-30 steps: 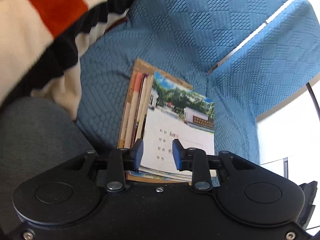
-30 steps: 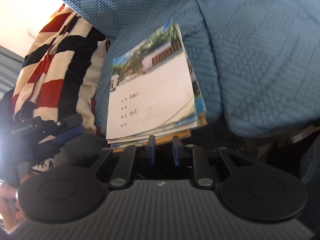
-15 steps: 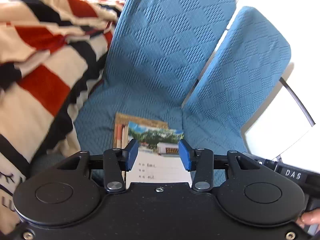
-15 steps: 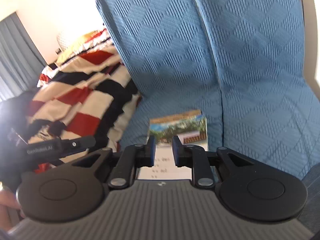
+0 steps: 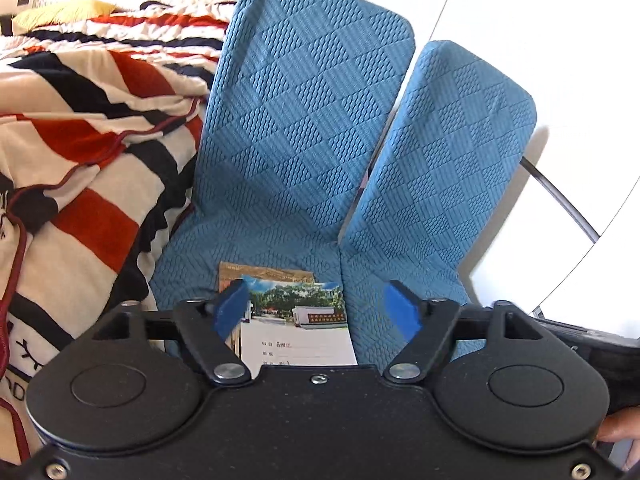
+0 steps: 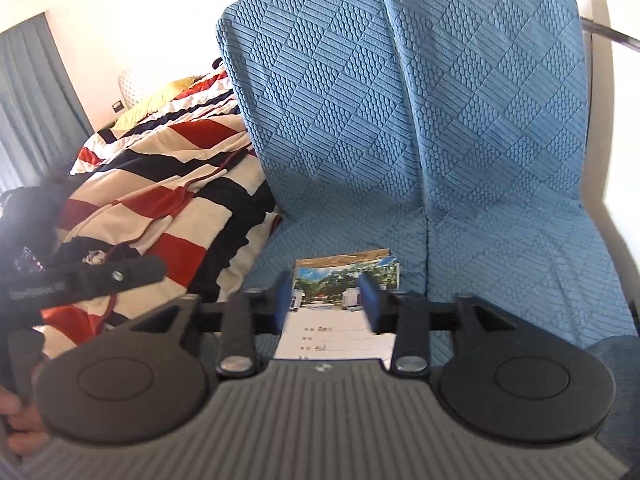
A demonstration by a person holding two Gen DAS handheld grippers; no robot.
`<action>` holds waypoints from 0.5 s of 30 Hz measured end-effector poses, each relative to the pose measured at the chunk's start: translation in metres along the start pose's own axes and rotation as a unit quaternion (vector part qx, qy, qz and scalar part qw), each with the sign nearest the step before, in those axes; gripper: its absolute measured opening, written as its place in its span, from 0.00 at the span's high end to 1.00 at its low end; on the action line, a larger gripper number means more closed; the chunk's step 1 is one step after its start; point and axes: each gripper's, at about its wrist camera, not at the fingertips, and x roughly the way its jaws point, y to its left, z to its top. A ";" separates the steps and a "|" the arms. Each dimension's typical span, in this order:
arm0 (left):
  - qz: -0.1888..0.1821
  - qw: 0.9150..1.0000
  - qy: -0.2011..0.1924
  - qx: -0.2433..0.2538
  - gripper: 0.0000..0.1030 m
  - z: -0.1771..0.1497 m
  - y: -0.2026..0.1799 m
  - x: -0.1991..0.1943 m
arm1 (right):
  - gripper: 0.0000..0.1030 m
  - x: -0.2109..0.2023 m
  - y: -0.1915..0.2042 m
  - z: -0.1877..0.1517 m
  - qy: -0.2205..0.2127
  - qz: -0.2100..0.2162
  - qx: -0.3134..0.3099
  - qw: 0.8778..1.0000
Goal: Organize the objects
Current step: 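Withdraw both open tools up from the book stack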
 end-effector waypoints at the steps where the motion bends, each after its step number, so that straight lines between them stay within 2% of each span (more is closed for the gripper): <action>1: -0.006 1.000 -0.005 0.001 0.17 -0.001 -0.001 -0.002 | 0.52 -0.001 0.001 -0.002 -0.001 -0.002 -0.004 1.000; 2: -0.010 1.000 -0.009 0.002 0.12 -0.003 -0.002 -0.003 | 0.46 -0.002 0.000 -0.005 -0.002 -0.007 -0.007 1.000; 4: -0.005 1.000 -0.006 0.006 0.06 -0.007 -0.006 -0.002 | 0.15 -0.003 -0.001 -0.011 -0.008 -0.016 -0.006 1.000; 5: -0.002 1.000 -0.004 0.009 0.05 -0.009 -0.007 0.000 | 0.11 -0.003 -0.003 -0.015 -0.011 -0.016 -0.004 1.000; 8: -0.002 1.000 0.001 0.006 0.01 -0.016 -0.006 0.003 | 0.09 0.004 -0.007 -0.022 0.003 -0.023 -0.007 1.000; 15: 0.012 0.999 0.025 -0.022 0.01 -0.031 0.006 0.025 | 0.09 0.022 -0.015 -0.038 0.036 -0.042 0.011 0.998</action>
